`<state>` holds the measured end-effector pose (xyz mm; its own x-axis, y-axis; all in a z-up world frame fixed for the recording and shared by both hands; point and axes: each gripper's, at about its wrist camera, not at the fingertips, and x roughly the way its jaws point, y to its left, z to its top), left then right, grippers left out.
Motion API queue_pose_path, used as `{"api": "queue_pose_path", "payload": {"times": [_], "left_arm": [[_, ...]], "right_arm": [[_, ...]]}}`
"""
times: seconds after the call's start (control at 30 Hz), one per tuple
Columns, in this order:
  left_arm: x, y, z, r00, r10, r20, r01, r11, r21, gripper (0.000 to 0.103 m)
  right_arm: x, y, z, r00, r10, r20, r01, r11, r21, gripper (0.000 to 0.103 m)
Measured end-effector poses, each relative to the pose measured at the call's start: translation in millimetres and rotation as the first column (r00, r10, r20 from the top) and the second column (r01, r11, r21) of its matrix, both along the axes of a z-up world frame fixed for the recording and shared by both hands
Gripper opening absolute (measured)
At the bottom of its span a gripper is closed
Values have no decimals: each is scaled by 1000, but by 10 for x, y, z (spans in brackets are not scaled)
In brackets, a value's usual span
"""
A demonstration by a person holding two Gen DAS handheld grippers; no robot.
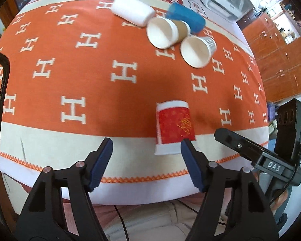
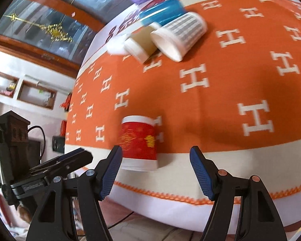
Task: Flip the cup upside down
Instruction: 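Close the right gripper around the standing red cup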
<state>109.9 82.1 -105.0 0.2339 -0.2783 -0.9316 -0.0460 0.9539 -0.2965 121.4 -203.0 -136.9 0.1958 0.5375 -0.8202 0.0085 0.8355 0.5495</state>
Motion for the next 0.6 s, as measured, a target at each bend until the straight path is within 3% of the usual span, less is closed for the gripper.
{"api": "queue_pose_path", "payload": {"times": [0.2, 0.6], "left_arm": [[30, 256, -94, 1000, 14, 19, -15, 1000, 19, 51], [138, 395, -245, 998, -34, 46, 33, 999, 21, 46]], "right_arm": [[151, 268, 47, 996, 74, -48, -74, 997, 2, 71], [393, 527, -127, 983, 110, -150, -117, 993, -35, 71]]}}
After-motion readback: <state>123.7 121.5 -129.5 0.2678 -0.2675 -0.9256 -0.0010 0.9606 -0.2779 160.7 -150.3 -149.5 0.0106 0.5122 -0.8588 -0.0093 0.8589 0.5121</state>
